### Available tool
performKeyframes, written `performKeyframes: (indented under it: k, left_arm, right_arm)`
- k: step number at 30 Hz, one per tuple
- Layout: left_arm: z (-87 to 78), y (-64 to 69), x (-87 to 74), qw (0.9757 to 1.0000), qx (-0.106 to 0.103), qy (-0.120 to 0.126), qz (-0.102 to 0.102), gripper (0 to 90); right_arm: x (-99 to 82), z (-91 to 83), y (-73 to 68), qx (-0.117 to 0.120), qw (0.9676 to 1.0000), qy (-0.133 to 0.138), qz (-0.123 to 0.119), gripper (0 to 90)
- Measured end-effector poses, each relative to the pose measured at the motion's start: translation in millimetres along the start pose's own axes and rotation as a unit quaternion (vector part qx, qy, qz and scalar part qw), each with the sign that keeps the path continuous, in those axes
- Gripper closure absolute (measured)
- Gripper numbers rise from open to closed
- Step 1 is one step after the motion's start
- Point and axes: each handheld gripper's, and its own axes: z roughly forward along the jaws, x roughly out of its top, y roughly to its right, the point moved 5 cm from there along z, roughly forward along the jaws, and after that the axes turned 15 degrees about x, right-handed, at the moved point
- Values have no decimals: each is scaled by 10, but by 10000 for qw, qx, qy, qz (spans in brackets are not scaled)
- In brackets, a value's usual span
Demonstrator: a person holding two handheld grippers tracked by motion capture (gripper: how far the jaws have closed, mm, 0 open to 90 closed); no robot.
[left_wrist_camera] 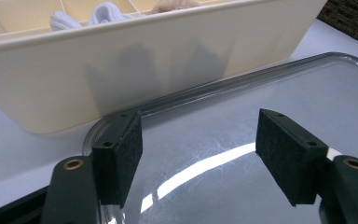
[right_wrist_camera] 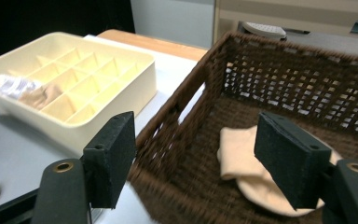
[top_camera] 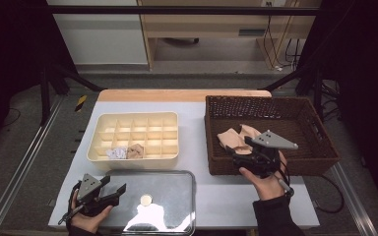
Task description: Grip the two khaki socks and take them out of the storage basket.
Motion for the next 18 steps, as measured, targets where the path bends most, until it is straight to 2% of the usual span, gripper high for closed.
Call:
performKeyframes:
  k: [5,7,9,18]
  left_arm:
    - [17,-4,-10,10000,32,-44,37,317]
    - [16,-5,-11,10000,41,-47,55,309]
    - [18,-7,-12,9999,68,-52,59,304]
    - [50,-8,-37,9995,252,-120,170,240]
  right_arm:
    - [203,51,133,-70,10000,-43,23,291]
    - [324,116,251,-125,9999,-62,52,299]
    - [346,134,283,-155,9998,-78,27,302]
    - [540,390,711,-455,9987,-192,126,326]
